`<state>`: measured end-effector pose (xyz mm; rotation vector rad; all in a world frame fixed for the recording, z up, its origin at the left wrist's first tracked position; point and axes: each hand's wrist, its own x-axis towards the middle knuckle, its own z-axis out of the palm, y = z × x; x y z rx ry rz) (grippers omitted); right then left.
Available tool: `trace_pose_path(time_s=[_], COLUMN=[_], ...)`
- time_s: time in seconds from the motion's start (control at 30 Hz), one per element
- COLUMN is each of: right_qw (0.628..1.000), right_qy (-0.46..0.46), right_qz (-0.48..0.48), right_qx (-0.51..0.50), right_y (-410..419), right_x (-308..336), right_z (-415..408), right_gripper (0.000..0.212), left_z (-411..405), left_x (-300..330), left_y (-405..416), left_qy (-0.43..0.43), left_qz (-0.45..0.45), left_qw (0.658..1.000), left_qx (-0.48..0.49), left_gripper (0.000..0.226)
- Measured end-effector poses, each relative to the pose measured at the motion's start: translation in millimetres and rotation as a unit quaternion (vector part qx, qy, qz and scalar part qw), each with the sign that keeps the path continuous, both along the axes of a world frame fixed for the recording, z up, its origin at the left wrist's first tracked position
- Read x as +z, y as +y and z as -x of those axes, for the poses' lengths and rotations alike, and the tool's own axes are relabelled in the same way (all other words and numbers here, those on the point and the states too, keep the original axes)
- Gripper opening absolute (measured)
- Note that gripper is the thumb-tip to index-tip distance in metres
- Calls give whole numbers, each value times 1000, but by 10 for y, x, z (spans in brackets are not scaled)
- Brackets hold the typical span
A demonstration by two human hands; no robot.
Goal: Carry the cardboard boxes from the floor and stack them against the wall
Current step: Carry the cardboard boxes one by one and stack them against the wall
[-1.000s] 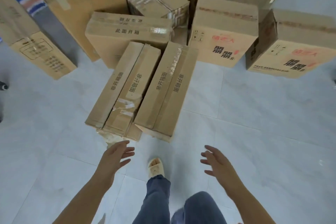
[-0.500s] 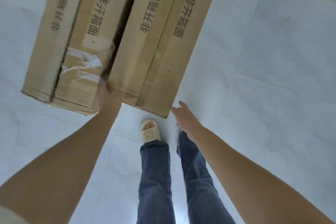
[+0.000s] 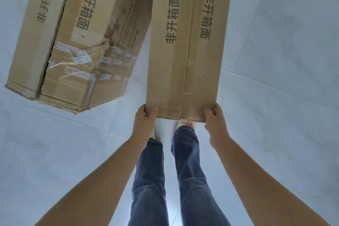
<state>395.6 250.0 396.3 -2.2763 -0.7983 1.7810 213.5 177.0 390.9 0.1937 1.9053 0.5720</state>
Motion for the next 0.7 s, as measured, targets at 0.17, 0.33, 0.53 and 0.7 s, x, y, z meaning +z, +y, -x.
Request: trace_pose_path(time_s=[0.17,0.33,0.53,0.7], right_qw=[996,992,993,990], right_qy=[90,115,102,86], right_qz=[6,-12,-53,-107], right_qx=[6,-42,-20,-25], right_y=[46,39,113,153], right_x=[-300,-203,765,1520], right_z=[-175,-82,-203,-171], right_gripper=[44,33,12,10], left_z=[46,22,-105,-82], left_x=[-306,-229,708,1515], left_y=[21,15,73,175], left_qy=[-31,-43,-8,2], left_qz=[-49,-63,-108,-124], left_qw=[998,995,988,973], left_qx=[32,65,110,196], left_gripper=[41,41,20,42])
